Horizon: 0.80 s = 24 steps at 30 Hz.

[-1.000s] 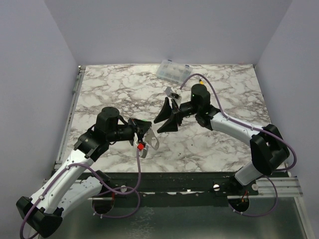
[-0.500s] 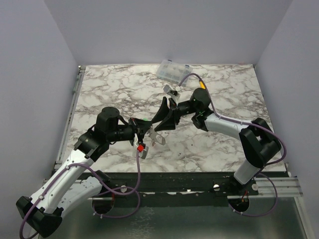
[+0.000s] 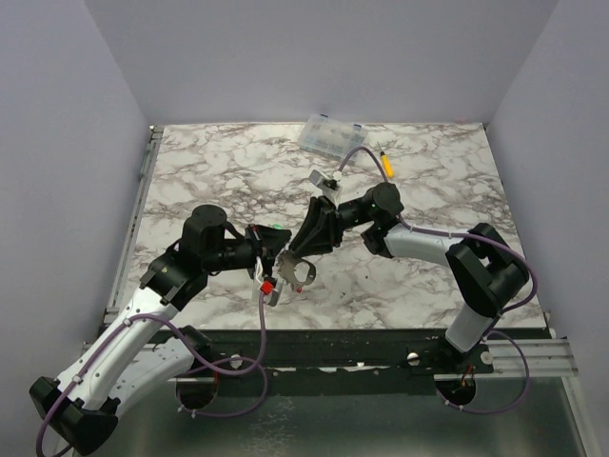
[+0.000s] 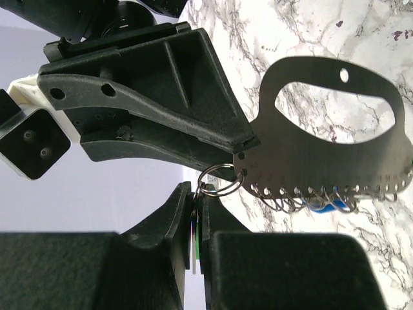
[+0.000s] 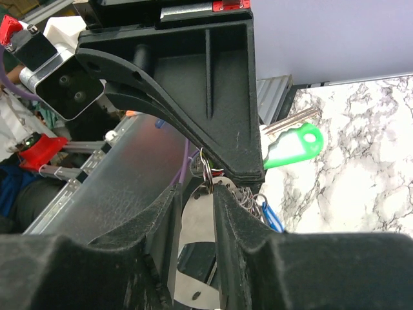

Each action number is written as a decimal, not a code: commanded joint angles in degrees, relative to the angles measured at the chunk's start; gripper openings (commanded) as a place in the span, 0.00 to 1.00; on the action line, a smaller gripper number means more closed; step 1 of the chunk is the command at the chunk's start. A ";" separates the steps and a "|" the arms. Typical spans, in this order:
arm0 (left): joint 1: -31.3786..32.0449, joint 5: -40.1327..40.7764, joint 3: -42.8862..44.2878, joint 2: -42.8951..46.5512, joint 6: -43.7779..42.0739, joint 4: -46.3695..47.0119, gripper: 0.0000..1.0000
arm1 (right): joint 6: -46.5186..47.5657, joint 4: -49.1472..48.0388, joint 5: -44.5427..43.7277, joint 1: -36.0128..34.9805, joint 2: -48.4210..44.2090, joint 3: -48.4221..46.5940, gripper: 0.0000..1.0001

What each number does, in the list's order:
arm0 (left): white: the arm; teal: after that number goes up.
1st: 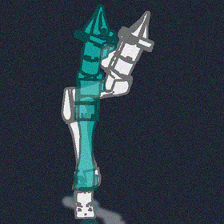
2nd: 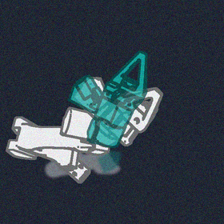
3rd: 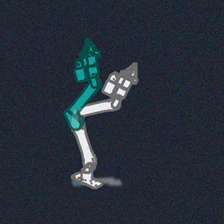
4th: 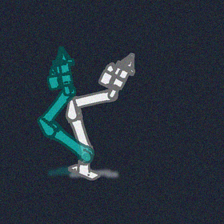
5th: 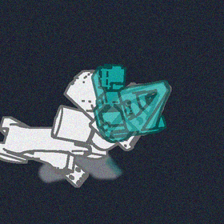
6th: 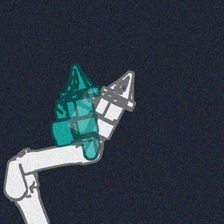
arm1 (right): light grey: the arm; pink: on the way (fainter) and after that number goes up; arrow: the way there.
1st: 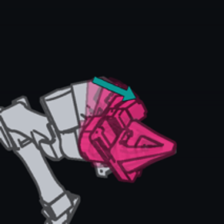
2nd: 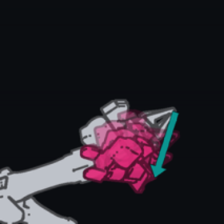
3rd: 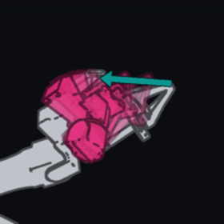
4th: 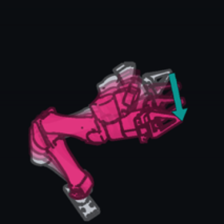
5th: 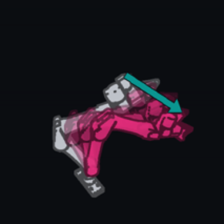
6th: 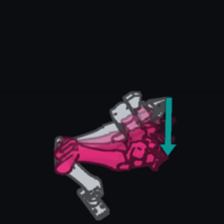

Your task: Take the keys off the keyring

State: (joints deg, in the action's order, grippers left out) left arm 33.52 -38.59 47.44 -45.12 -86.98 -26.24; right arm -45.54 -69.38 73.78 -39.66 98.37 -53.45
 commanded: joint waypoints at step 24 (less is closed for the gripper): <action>1.00 0.58 -0.73 0.34 -1.37 1.72 0.00 | -5.27 -3.38 -3.60 -0.81 0.44 -1.25 0.25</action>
State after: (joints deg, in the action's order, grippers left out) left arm 34.00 -38.28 47.11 -44.64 -87.70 -25.82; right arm -49.89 -70.89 71.88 -39.88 98.35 -53.34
